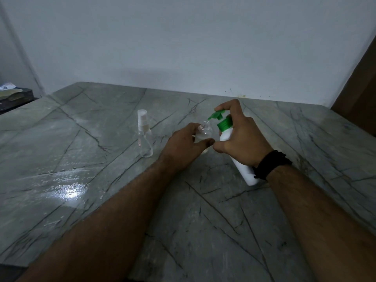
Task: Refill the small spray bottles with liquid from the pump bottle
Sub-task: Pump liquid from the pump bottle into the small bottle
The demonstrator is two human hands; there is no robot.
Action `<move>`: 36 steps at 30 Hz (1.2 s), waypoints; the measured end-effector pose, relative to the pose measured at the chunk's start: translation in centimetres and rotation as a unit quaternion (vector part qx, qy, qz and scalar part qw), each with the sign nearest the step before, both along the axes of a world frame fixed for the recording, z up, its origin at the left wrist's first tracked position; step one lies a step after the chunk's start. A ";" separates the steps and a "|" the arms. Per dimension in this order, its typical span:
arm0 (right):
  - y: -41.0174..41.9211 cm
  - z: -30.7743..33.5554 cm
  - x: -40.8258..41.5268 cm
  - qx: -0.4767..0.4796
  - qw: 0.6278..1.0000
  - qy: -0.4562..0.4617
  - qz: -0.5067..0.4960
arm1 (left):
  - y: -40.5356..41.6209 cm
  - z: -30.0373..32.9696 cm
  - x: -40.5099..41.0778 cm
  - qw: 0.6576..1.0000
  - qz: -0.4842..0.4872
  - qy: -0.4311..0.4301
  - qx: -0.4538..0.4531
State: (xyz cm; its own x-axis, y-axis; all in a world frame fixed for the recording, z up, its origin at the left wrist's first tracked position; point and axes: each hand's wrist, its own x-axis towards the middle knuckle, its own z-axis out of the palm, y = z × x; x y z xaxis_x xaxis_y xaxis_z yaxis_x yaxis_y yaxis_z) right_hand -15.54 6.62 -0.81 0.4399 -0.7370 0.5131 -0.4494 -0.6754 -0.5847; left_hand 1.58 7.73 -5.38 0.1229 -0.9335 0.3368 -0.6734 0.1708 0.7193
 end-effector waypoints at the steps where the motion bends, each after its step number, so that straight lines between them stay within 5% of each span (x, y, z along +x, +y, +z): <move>1: 0.0 0.0 0.0 0.000 1.000 -0.001 -0.002 | 0.1 0.0 0.0 1.000 -0.001 0.002 -0.002; 36: 0.1 0.0 -0.1 -0.001 1.000 -0.011 0.005 | 0.5 0.3 0.0 1.000 -0.004 0.003 -0.002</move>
